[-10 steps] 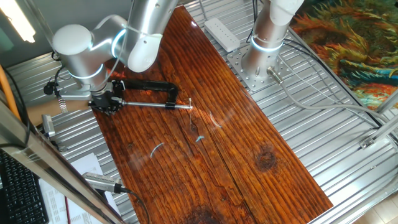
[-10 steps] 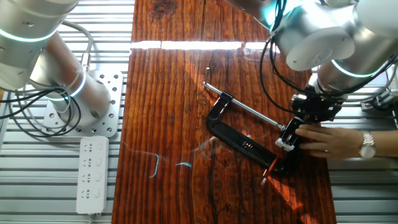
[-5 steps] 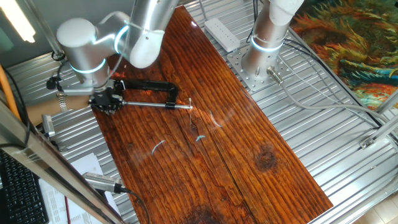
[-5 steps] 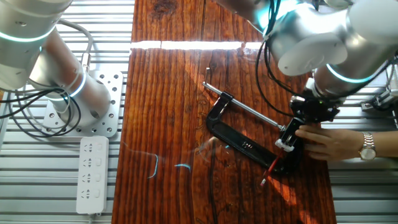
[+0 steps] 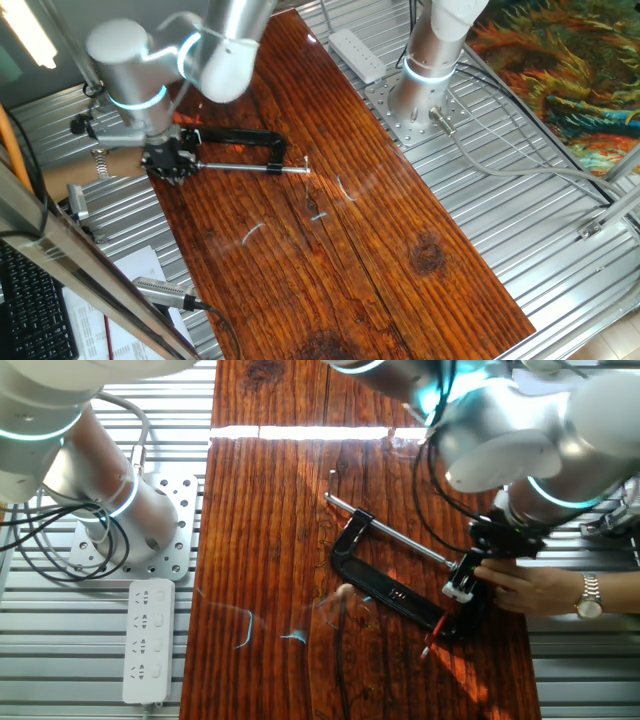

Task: Sharpen the pencil with a pencil sharpener

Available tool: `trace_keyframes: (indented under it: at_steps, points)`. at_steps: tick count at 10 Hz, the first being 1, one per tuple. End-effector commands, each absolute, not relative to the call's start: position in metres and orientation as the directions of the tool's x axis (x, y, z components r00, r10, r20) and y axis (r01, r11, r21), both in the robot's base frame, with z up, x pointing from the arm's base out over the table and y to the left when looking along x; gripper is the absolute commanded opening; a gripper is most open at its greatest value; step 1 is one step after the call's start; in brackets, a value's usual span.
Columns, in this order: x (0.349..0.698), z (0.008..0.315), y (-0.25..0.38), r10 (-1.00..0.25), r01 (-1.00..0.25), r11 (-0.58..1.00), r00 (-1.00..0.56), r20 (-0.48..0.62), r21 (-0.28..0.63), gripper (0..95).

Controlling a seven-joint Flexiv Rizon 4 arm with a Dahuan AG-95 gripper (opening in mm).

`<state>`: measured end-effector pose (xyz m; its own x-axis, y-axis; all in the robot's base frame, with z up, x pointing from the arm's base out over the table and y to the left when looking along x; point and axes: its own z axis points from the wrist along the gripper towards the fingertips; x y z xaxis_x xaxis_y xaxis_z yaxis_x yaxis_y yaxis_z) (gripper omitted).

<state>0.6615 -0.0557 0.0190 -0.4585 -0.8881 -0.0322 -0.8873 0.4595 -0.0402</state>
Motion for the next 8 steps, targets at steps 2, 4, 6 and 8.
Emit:
trace_keyframes:
  at_steps: [2,4,6,8]
  points:
    - [0.651,0.026,-0.086,-0.907,-0.907,0.418,-0.419,0.031,-0.045,0.0]
    - [0.655,0.029,-0.084,-0.915,-0.914,0.403,-0.404,0.011,-0.039,0.0]
    - [0.655,0.029,-0.085,-0.938,-0.939,0.341,-0.343,0.043,-0.045,0.0]
    - [0.659,0.033,-0.084,-0.933,-0.934,0.356,-0.358,0.035,-0.037,0.0]
